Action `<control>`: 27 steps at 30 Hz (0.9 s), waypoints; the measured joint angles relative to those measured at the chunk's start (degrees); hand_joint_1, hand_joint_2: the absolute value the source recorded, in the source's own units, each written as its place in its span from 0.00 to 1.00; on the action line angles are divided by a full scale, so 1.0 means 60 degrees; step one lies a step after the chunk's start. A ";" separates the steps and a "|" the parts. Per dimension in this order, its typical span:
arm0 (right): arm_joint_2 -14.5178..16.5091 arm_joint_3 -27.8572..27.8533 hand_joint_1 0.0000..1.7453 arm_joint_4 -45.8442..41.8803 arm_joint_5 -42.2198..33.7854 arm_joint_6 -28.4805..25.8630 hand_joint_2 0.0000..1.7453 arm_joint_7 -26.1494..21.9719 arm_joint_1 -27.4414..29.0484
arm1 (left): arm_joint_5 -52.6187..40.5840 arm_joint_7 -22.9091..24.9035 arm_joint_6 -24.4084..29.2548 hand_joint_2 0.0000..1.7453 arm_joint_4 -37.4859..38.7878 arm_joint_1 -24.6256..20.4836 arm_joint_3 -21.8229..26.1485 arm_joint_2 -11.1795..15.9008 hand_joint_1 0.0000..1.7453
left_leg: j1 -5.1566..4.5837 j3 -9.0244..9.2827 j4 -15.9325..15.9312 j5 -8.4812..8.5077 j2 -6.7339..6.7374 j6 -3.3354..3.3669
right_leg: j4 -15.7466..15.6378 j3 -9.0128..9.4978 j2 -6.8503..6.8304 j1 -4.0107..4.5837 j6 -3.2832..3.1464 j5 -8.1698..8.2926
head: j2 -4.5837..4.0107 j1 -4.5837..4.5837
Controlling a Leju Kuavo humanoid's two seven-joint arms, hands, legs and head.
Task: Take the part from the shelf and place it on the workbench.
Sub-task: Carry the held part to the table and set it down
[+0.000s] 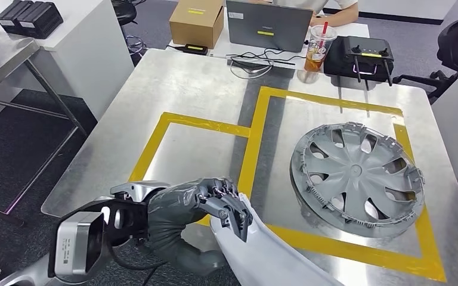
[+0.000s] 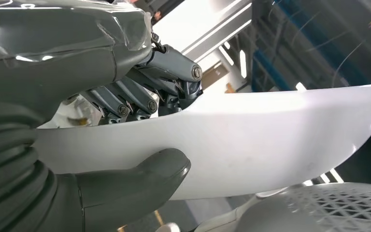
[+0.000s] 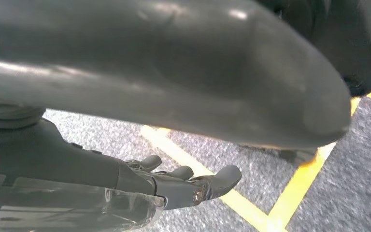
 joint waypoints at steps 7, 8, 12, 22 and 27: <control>0.0086 0.0055 0.00 -0.0009 0.0034 -0.0072 0.00 0.0082 -0.0031 | -0.0735 0.0428 0.0437 1.00 0.0017 -0.0253 -0.0375 0.0042 0.97 | -0.0101 -0.0085 0.0347 -0.0206 0.0027 -0.0053 | -0.0767 0.0319 -0.0097 -0.0027 0.0246 0.0493 | 0.0000 0.0021; 0.0107 0.0057 0.00 -0.0014 0.0031 -0.0083 0.00 0.0089 -0.0043 | -0.0817 0.0371 0.0473 1.00 0.0030 -0.0308 -0.0397 0.0093 0.97 | -0.0122 -0.0117 0.0422 -0.0252 0.0030 -0.0101 | -0.1085 0.0476 -0.0106 -0.0021 0.0193 0.0596 | 0.0000 0.0017; 0.0191 0.0064 0.00 -0.0029 0.0031 -0.0084 0.00 0.0147 -0.0041 | -0.0986 0.0080 0.0483 1.00 0.0105 -0.0420 -0.0392 0.0353 0.97 | -0.0093 -0.0228 0.0605 -0.0369 0.0047 -0.0235 | -0.1182 0.0520 -0.0072 -0.0003 -0.0051 0.0674 | 0.0001 0.0006; 0.0382 0.0140 0.00 -0.0255 0.0094 0.0087 0.00 0.0162 -0.0026 | -0.3977 0.0281 0.1241 1.00 0.1781 -0.1543 0.0397 0.1057 0.97 | 0.0046 -0.0454 0.1135 -0.0431 0.0030 -0.0343 | -0.1205 0.0558 -0.0046 0.0029 -0.0135 0.0688 | 0.0000 -0.0021; 0.0549 0.0140 0.00 -0.0426 0.0022 0.0203 0.00 0.0184 -0.0025 | -0.5252 0.0457 0.2009 1.00 0.3250 -0.1939 0.0739 0.1034 0.97 | -0.0048 -0.0053 0.0311 -0.0259 0.0053 -0.0150 | -0.1349 0.0553 -0.0048 0.0007 0.0045 0.0781 | 0.0001 -0.0043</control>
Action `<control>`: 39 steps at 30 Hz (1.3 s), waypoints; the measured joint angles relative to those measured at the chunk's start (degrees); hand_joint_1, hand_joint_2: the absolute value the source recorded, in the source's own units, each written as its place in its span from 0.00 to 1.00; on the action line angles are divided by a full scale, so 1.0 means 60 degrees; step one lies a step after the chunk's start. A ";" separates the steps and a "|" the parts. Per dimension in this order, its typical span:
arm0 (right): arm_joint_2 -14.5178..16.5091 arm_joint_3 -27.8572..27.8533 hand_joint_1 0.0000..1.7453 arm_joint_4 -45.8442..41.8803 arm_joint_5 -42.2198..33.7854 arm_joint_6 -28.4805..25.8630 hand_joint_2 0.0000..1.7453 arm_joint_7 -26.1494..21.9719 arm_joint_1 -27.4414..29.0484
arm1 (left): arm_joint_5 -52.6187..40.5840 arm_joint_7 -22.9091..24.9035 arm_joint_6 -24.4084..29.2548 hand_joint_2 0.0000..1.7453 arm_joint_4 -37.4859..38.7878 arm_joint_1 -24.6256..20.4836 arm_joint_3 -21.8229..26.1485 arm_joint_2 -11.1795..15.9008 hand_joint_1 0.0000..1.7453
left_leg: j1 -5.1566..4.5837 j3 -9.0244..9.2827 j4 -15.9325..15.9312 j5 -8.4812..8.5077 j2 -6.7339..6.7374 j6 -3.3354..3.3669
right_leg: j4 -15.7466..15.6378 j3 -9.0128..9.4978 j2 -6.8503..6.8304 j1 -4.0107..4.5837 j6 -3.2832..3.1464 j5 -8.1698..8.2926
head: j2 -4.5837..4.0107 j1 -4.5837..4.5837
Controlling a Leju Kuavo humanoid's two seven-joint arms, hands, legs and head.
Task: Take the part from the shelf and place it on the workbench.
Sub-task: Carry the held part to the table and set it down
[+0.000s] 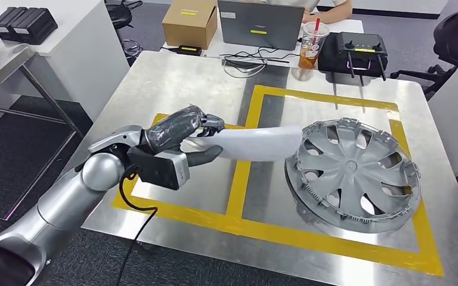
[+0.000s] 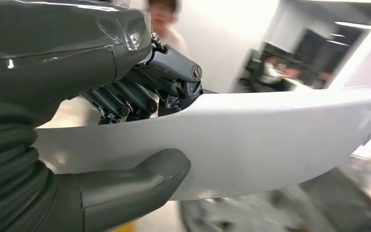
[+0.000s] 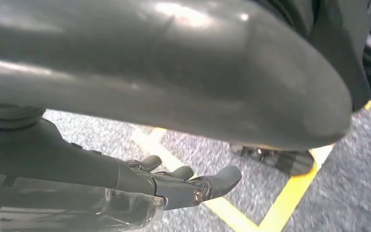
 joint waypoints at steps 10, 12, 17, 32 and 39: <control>0.0066 -0.0004 0.00 -0.0237 -0.0062 0.0094 0.00 0.0047 0.0067 | -0.2335 0.0339 0.1166 1.00 0.2676 -0.0041 0.0550 -0.0047 0.97 | -0.0033 0.0145 -0.0253 0.0150 0.0014 0.0106 | 0.0761 -0.0611 -0.0058 0.0046 0.0204 -0.0004 | -0.0001 0.0080; 0.0074 -0.0004 0.00 -0.0270 -0.0068 0.0106 0.00 0.0065 0.0063 | -0.2593 0.0272 0.1229 1.00 0.3198 -0.0021 0.0738 -0.0015 0.97 | -0.0072 0.0091 -0.0166 0.0093 0.0014 0.0020 | -0.0054 -0.0237 -0.0069 0.0069 0.0095 0.0278 | -0.0001 0.0060; 0.0107 -0.0006 0.00 -0.0307 -0.0069 0.0131 0.00 0.0086 0.0062 | -0.2751 0.0206 0.1276 1.00 0.3828 0.0007 0.1006 0.0012 0.97 | -0.0004 -0.0158 0.0282 -0.0210 0.0006 -0.0210 | -0.0155 -0.0195 -0.0059 0.0042 -0.0217 0.0338 | -0.0001 0.0014; 0.0148 -0.0005 0.00 -0.0346 -0.0008 0.0165 0.00 -0.0006 0.0052 | -0.3291 -0.0123 0.1315 1.00 0.4947 0.0407 0.1303 0.0142 0.48 | 0.0083 0.0182 -0.0341 0.0150 0.0038 0.0043 | 0.0004 -0.0275 -0.0030 0.0074 -0.0037 0.0233 | 0.0001 -0.0008; 0.0109 -0.0004 0.00 -0.0346 0.0059 0.0053 0.00 -0.0123 0.0013 | -0.3654 -0.0645 0.1682 1.00 0.6213 0.1164 0.1449 0.0039 0.00 | 0.0045 0.0215 -0.0400 0.0220 0.0037 0.0121 | 0.1771 -0.1090 -0.0050 0.0062 0.0086 -0.0392 | -0.0001 0.0020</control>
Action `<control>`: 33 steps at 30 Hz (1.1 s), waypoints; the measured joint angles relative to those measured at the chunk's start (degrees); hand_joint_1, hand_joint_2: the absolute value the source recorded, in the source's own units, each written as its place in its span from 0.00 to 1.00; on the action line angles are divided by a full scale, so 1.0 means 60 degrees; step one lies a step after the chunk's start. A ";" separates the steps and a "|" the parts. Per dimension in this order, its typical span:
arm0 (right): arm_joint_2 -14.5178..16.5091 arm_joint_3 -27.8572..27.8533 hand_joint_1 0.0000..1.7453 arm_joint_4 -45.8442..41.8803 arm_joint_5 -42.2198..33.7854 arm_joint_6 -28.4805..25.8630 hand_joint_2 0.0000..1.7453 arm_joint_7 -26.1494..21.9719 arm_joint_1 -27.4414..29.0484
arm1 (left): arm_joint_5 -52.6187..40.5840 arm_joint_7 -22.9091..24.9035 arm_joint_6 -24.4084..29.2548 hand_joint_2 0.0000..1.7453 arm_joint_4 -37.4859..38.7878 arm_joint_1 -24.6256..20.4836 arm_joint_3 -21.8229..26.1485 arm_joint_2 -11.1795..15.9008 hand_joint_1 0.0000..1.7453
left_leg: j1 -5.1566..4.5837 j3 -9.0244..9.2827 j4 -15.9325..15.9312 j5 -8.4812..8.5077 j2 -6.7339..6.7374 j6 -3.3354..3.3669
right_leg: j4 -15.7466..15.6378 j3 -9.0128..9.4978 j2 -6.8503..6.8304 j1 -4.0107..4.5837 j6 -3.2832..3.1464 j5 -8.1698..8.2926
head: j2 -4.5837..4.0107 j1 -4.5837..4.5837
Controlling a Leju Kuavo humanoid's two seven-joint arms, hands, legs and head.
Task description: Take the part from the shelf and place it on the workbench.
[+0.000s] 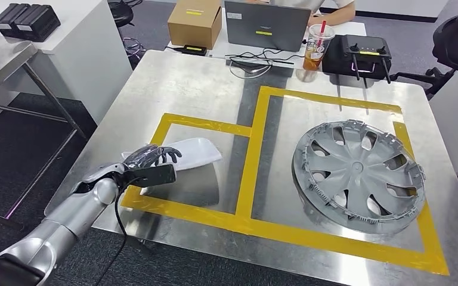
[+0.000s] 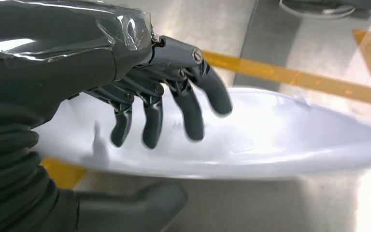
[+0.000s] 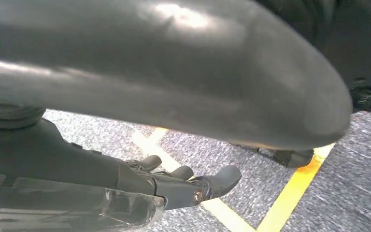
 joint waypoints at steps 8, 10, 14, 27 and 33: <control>-0.0057 0.0002 0.00 0.0004 0.0016 0.0091 0.00 -0.0137 -0.0095 | -0.0069 -0.0078 -0.0070 1.00 0.0355 0.0058 0.0187 0.0000 0.00 | -0.0014 -0.0184 0.0413 -0.0312 -0.0031 -0.0311 | -0.2031 0.1070 -0.0017 -0.0003 -0.0292 0.0672 | 0.0000 -0.0030; -0.0055 0.0003 0.00 0.0004 0.0016 0.0097 0.00 -0.0160 -0.0103 | -0.0091 -0.0061 -0.0082 1.00 0.0396 0.0077 0.0234 0.0006 0.00 | 0.0039 -0.0630 0.1369 -0.0841 -0.0032 -0.0434 | -0.2037 0.1086 -0.0013 -0.0024 -0.0353 0.0675 | 0.0000 -0.0059; -0.0035 0.0002 0.00 0.0004 0.0005 0.0097 0.00 -0.0196 -0.0108 | -0.0180 -0.0007 -0.0047 1.00 0.0457 0.0266 0.0286 -0.0001 0.00 | 0.0122 -0.1411 0.2914 -0.1288 -0.0031 -0.0512 | -0.2031 0.1090 -0.0003 -0.0011 -0.0376 0.0667 | 0.0000 -0.0072; 0.0047 -0.0031 0.00 0.0090 -0.0274 -0.0138 0.00 -0.0270 -0.0103 | 0.1639 -0.0563 0.0209 0.00 -0.0801 0.1076 0.1877 -0.0592 0.00 | 0.0018 0.0041 -0.0051 0.0006 -0.0024 0.0024 | 0.0176 0.0045 0.0000 0.0038 -0.0234 -0.0347 | 0.0000 -0.0024; 0.0055 -0.0094 0.00 0.0197 -0.0332 -0.0181 0.00 -0.0270 -0.0047 | 0.6029 -0.1107 -0.1183 0.00 -0.4521 0.2143 0.3924 -0.1361 0.00 | -0.0055 -0.0005 0.0127 -0.0122 -0.0017 -0.0069 | -0.1576 0.0991 -0.0011 0.0026 0.0037 0.0375 | 0.0000 -0.0013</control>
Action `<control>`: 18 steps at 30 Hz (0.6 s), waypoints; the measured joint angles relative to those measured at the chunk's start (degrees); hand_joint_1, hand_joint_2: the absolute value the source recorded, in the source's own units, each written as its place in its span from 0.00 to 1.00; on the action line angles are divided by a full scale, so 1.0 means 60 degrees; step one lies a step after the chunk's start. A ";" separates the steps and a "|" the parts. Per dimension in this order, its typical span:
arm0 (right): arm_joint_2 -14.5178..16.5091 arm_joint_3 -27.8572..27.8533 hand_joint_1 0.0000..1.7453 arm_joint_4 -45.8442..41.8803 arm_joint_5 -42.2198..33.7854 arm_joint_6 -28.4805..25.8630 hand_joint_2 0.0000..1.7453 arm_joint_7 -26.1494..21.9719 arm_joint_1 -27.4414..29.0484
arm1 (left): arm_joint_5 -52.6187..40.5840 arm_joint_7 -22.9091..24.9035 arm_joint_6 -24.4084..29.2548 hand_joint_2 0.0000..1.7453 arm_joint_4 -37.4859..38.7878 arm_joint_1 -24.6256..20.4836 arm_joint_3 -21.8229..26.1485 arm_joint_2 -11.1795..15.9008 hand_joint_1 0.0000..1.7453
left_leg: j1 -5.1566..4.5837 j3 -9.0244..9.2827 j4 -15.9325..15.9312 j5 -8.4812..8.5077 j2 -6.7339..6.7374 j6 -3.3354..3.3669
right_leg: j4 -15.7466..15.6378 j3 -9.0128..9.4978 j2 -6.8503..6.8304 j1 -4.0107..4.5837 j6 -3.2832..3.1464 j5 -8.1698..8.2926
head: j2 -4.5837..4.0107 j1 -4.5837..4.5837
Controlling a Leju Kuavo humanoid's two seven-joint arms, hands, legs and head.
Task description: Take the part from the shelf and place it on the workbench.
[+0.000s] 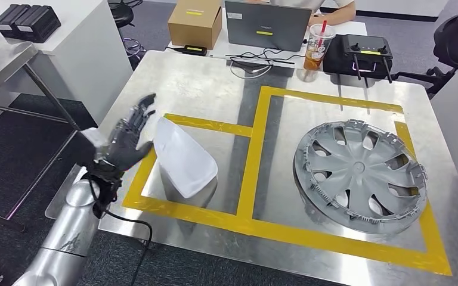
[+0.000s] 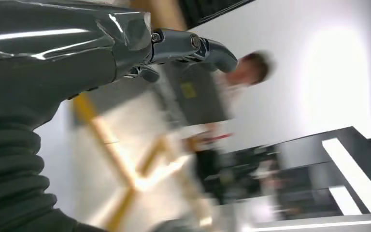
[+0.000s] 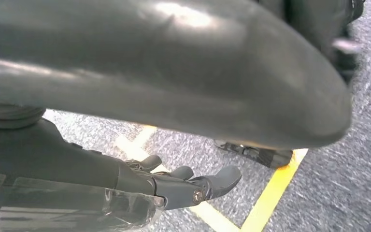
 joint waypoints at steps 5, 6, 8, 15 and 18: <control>0.0062 -0.0015 0.00 0.0015 -0.0062 0.0000 0.00 -0.0002 0.0092 | 0.1889 -0.0091 -0.0826 0.00 -0.3286 0.0692 0.1478 -0.0099 0.00 | -0.0012 -0.0093 0.0223 -0.0174 0.0025 -0.0178 | -0.0409 0.0233 0.0036 -0.0005 -0.0292 0.0117 | 0.0000 -0.0017; 0.0076 -0.0015 0.00 0.0015 -0.0075 0.0000 0.00 -0.0002 0.0105 | 0.2051 -0.0128 -0.0927 0.00 -0.3739 0.0830 0.1734 -0.0102 0.00 | 0.0009 -0.0199 0.0472 -0.0343 0.0020 -0.0237 | -0.0419 0.0251 0.0037 -0.0031 -0.0344 0.0116 | 0.0000 -0.0032; 0.0104 -0.0015 0.00 0.0015 -0.0093 0.0000 0.00 -0.0003 0.0110 | 0.2183 -0.0163 -0.1047 0.00 -0.4418 0.1084 0.2155 -0.0106 0.00 | 0.0069 -0.0689 0.1570 -0.0946 0.0007 -0.0360 | -0.0418 0.0266 0.0028 -0.0036 -0.0417 0.0120 | 0.0000 -0.0057; 0.0302 -0.0060 0.00 -0.0125 -0.0189 0.0086 0.00 -0.0002 0.0123 | 0.2336 0.0078 -0.1294 0.00 -0.5452 0.1942 0.3133 -0.0189 0.00 | 0.0115 -0.0002 0.0698 -0.0510 -0.0004 -0.0273 | -0.0410 0.0266 0.0036 0.0031 -0.0398 0.0177 | 0.0000 -0.0056; 0.0438 -0.0101 0.00 -0.0320 -0.0228 0.0233 0.00 0.0047 0.0163 | 0.2370 0.0183 -0.1358 0.00 -0.5544 0.2494 0.3493 -0.0226 0.00 | 0.0014 0.0300 0.0096 -0.0346 0.0005 -0.0163 | -0.0438 0.0247 0.0038 0.0039 -0.0274 0.0253 | 0.0000 -0.0059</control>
